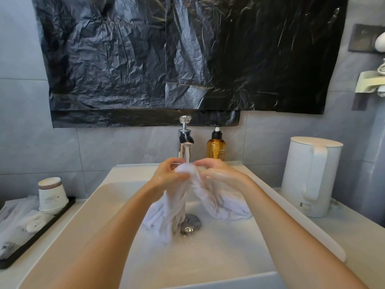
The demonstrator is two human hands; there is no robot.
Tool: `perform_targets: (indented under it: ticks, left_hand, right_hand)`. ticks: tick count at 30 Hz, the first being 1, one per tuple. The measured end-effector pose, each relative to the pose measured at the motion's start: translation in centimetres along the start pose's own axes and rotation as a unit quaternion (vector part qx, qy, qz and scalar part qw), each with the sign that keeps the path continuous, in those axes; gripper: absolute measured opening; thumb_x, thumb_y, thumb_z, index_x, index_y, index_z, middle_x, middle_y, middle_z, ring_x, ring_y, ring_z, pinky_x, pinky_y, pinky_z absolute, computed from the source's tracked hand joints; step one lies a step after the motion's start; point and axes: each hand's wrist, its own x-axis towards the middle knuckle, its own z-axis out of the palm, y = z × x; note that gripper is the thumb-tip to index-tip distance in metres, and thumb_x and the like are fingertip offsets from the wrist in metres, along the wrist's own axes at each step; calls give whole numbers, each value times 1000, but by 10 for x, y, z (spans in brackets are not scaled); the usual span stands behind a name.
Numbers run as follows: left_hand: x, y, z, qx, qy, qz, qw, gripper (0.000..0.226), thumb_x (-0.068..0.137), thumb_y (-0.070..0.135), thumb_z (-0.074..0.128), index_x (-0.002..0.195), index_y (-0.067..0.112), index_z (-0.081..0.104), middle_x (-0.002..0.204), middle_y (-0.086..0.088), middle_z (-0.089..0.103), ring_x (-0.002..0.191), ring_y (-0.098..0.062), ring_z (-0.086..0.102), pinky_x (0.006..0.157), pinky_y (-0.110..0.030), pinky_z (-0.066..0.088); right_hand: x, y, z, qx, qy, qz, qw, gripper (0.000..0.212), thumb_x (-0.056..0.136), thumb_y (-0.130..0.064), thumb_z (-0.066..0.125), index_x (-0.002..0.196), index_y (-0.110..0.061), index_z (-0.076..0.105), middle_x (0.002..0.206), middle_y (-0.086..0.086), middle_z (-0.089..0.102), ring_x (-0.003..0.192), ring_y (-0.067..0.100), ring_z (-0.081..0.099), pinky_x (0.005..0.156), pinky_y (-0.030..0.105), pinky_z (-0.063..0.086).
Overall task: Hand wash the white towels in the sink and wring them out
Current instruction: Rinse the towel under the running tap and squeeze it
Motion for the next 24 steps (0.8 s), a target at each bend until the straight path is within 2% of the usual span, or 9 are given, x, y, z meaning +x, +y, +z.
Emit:
perform_targets:
  ticks: [3,6,7,11,13,16,18,21,24]
  left_hand:
    - [1,1,1,31,13,27,999,41,78,7,74,110,25,56,110,-8,63,85,-17,60,60,-16,46]
    - [-3,7,6,84,9,66,994,40,81,11,74,114,21,53,103,-2,59,87,-15,56,61,-14,43]
    - [-4,10,8,95,6,67,993,42,82,15,75,116,21,51,103,0,57,90,-15,55,63,-15,43]
    - [-10,8,1,88,-35,-2,996,64,77,33,81,129,22,45,118,2,52,107,-17,55,74,-22,47]
    - [-12,3,-7,127,-106,-50,985,62,74,45,80,124,24,51,119,2,59,108,-16,58,80,-26,48]
    - [-12,-4,-8,197,-180,-66,962,42,75,53,76,103,24,65,105,5,68,100,-14,62,85,-28,49]
    - [-11,-4,-6,237,-173,-59,954,40,74,53,77,100,26,64,102,5,68,96,-13,63,84,-28,50]
    - [-7,-4,-12,268,-134,-41,953,48,71,51,81,107,27,61,103,8,64,94,-11,60,73,-22,45]
    - [-2,-3,-23,261,27,48,964,43,62,49,87,86,22,62,80,6,62,77,-16,55,61,-27,40]
  right_hand:
    - [-2,-9,10,-16,-28,-35,999,36,90,-19,60,125,-13,55,118,8,60,112,23,57,99,39,46]
    - [-4,-10,16,-39,12,-24,999,44,78,-54,56,105,-19,54,103,1,57,95,17,54,81,36,44]
    - [-5,-10,15,-38,36,-28,998,47,74,-58,54,101,-20,54,99,-1,57,91,16,53,77,34,42]
    - [-6,-11,7,-10,131,-92,987,13,90,-21,49,100,-17,55,97,1,56,89,15,52,74,30,43]
    - [-5,-14,1,23,175,-114,978,11,89,-10,47,93,-15,57,90,-1,55,81,11,50,69,25,41]
    - [-1,-22,-5,102,225,-116,962,23,87,1,47,77,-19,52,79,-2,51,75,13,46,63,22,38]
    - [1,-24,-8,151,232,-105,955,22,82,1,48,73,-19,51,77,0,50,74,15,45,62,24,37]
    - [-4,-22,-12,131,245,-97,956,10,62,-17,46,70,-21,51,71,-3,49,73,16,45,64,27,36]
    - [-6,-12,-16,-23,238,-69,969,14,71,-27,50,83,-25,57,89,-4,51,95,20,43,81,32,33]
